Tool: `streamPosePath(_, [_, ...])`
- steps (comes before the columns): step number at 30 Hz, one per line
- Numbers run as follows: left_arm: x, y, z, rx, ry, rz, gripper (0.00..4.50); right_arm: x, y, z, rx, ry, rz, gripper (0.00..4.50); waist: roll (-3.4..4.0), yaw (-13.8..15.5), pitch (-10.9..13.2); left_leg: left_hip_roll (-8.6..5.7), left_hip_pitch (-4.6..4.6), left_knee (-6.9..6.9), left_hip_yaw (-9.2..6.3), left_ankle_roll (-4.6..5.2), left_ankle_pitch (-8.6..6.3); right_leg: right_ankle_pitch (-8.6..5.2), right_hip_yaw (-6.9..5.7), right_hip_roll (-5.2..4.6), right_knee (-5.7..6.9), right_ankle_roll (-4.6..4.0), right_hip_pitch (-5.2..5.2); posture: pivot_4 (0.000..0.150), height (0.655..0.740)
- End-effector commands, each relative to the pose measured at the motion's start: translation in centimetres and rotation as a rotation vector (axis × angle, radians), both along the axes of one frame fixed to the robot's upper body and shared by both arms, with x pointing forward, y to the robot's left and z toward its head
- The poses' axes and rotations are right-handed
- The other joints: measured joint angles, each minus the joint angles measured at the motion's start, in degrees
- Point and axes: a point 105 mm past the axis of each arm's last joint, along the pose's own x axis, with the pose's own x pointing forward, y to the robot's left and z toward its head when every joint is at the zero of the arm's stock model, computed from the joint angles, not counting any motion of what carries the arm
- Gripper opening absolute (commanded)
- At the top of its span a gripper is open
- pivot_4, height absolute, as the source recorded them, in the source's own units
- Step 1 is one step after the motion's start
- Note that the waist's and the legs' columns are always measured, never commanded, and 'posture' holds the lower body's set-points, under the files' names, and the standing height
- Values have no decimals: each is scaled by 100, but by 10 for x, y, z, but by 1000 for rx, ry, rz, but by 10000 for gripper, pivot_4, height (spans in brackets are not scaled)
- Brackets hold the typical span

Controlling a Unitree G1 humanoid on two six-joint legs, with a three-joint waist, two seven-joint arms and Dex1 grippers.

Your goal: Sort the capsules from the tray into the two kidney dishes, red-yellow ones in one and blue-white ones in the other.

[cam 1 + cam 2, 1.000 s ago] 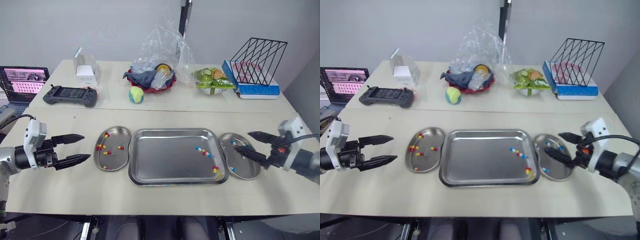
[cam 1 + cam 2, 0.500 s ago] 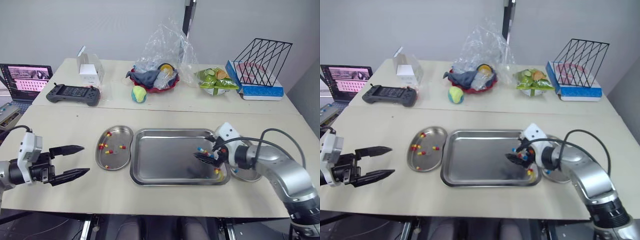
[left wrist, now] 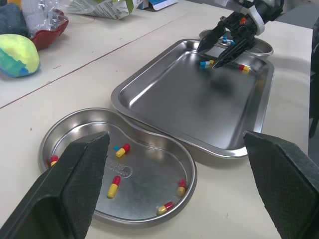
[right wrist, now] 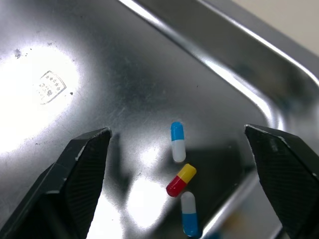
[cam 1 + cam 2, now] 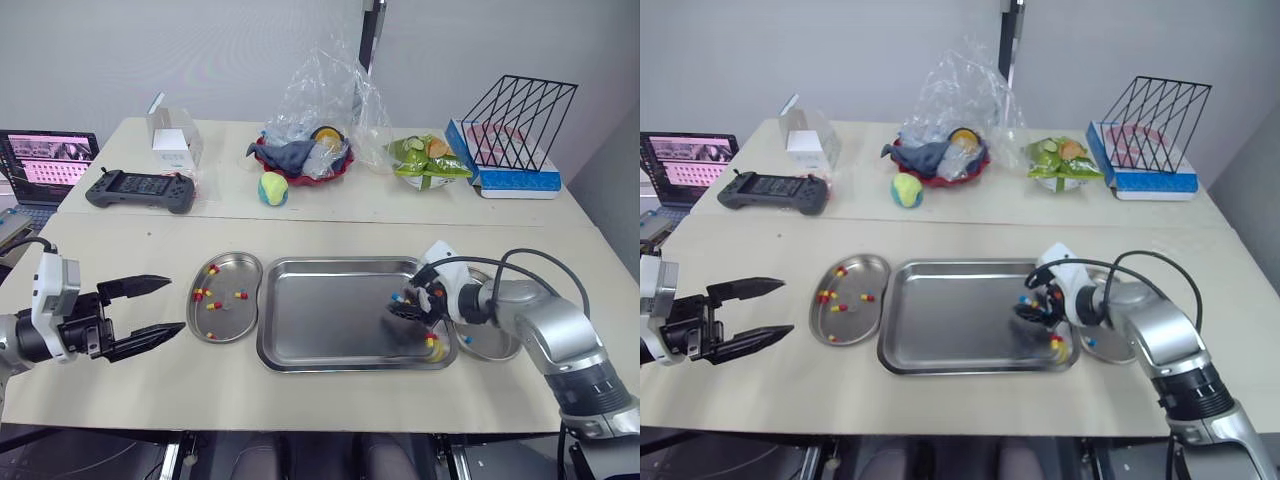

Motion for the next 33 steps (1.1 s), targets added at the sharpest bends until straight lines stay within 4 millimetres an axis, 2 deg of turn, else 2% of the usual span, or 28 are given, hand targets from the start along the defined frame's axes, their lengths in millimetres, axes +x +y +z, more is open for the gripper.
streamPosePath(1, [2,-1,10,13,-44,2,45000,4,3,10,-25,-39,20,30099,0,-3,0,0,0,0,0,0,0,0,0,0,0,0,0,1500,7204])
streamPosePath(6, [3,-2,10,17,-46,1,45000,5,5,3,-67,-32,20,12894,0,-8,0,0,0,0,0,-1,0,0,0,0,0,0,0,1500,7204])
streamPosePath(10, [3,-3,8,19,-41,-1,45000,5,6,8,-53,-44,20,210,0,-6,0,0,0,0,0,-1,0,0,0,0,0,0,1,1500,7204])
streamPosePath(14, [6,-5,8,18,-41,-9,45000,6,5,23,16,-49,13,210,0,1,0,0,0,0,0,-1,0,0,-1,-1,0,0,1,1500,7204])
streamPosePath(18, [9,-9,7,16,-36,-28,45000,4,-4,49,126,-61,2,210,0,-6,0,0,0,0,0,-1,0,0,0,-1,0,0,1,1500,7204])
streamPosePath(19, [9,-9,7,15,-34,-33,45000,4,-9,53,137,-65,-10,210,0,-8,0,0,0,0,0,-1,0,0,0,-1,0,0,1,1500,7204])
streamPosePath(23, [15,-15,7,10,-30,-64,45000,3,-58,70,113,-103,-106,210,3,58,2,-3,-1,-2,0,1,-1,0,-2,-3,-6,0,1,1500,7204])
streamPosePath(26, [18,-18,8,7,-28,-85,45000,-3,-94,70,52,-100,-175,210,2,84,1,-4,-1,-2,1,4,-3,0,-5,-4,-16,1,6,1500,7204])
streamPosePath(28, [21,-20,8,7,-27,-99,45000,-11,-110,66,16,-79,-193,210,2,80,1,-2,-1,-3,3,4,-3,0,-3,-1,-18,1,6,1500,7204])
streamPosePath(33, [23,-24,8,-1,-8,-130,45000,-26,-122,54,7,-40,-199,210,3,24,1,-1,1,-4,6,3,-2,0,4,5,-11,1,4,1500,7204])
